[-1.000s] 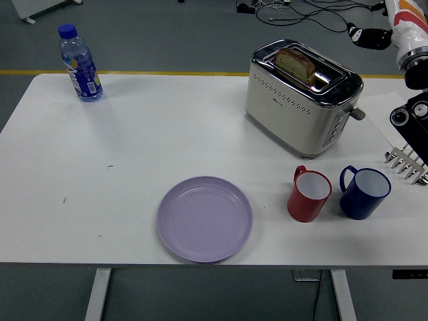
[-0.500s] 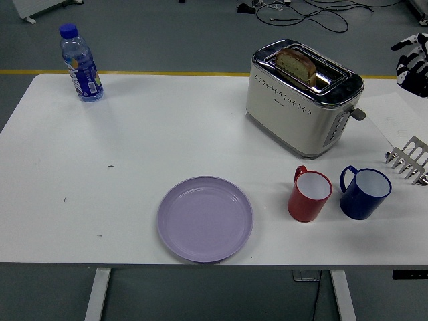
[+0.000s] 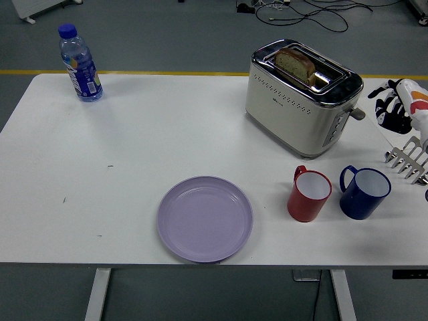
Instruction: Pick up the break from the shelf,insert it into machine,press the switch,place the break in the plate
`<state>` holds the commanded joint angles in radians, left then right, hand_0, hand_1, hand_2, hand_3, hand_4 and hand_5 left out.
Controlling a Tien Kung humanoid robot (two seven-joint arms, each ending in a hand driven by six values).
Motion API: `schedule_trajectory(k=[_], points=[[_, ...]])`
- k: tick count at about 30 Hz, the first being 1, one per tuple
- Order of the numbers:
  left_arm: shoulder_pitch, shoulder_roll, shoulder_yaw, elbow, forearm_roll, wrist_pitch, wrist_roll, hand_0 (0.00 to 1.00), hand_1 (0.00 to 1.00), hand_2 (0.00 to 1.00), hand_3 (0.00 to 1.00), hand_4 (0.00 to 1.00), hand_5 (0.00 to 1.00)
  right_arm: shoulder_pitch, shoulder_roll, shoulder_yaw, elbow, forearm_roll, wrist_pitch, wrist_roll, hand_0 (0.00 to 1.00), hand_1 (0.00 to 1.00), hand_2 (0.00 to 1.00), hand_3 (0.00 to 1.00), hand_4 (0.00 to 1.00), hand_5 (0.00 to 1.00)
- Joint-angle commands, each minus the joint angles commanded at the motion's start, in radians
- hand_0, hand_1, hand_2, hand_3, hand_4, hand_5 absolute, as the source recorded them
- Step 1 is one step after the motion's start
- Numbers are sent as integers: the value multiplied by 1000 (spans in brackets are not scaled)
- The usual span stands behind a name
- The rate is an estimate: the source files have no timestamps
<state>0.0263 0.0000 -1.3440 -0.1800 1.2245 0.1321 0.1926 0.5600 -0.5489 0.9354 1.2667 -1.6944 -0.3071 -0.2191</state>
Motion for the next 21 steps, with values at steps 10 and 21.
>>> schedule_trajectory(k=[10,21], points=[[-2,0,5,0,0,0,2,670,680,713,814,534,998,13,42,-18,-57,-6,-7,5,210,175,275,543,476,2],[-3,0,8,0,-1,0,4,670,679,712,814,531,998,12,59,-15,-75,-11,-8,2,209,171,273,543,477,2]])
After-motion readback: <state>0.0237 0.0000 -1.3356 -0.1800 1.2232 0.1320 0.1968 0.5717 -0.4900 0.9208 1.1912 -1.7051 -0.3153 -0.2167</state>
